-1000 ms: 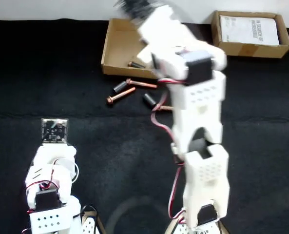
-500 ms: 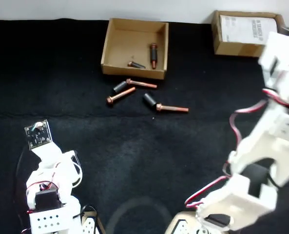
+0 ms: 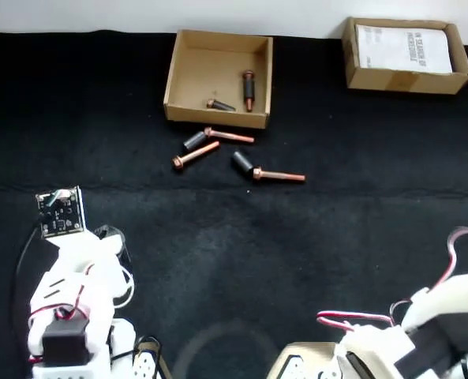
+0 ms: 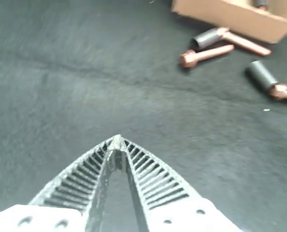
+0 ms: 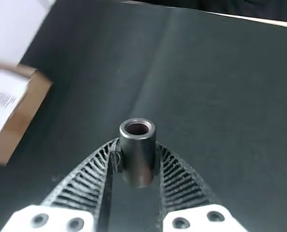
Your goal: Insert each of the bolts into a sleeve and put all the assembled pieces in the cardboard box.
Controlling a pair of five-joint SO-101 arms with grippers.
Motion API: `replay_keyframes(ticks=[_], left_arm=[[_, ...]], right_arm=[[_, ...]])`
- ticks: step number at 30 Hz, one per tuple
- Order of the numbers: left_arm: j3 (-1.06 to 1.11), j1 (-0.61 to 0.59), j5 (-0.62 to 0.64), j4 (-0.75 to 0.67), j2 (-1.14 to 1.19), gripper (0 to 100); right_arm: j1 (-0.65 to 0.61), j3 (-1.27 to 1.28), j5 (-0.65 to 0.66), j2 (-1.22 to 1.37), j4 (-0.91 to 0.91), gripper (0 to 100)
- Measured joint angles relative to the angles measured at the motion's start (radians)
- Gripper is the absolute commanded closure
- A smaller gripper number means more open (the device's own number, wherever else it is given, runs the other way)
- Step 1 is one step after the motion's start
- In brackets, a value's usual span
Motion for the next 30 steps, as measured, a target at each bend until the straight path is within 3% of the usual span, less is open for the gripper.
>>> replay_keyframes(ticks=[6, 11, 17, 26, 30], left_arm=[[-0.239, 0.012, 0.011, 0.023, 0.344, 99], [-0.58, 0.058, 0.092, 0.141, 0.758, 99], [-0.991, 0.23, 0.258, 0.281, 1.174, 99], [-1.464, 0.529, 0.446, 0.29, 1.629, 99], [-1.651, 0.6, 0.571, 0.29, 1.846, 99]], right_arm=[[0.207, 0.012, -0.084, -0.018, -0.14, 99.1], [0.31, 0.02, -0.092, -0.018, -0.232, 99.1], [0.422, 0.141, -0.094, -0.02, -0.404, 99.1], [0.542, 0.334, -0.052, -0.018, -0.605, 99.1], [0.592, 0.411, -0.048, -0.018, -0.669, 99.1]])
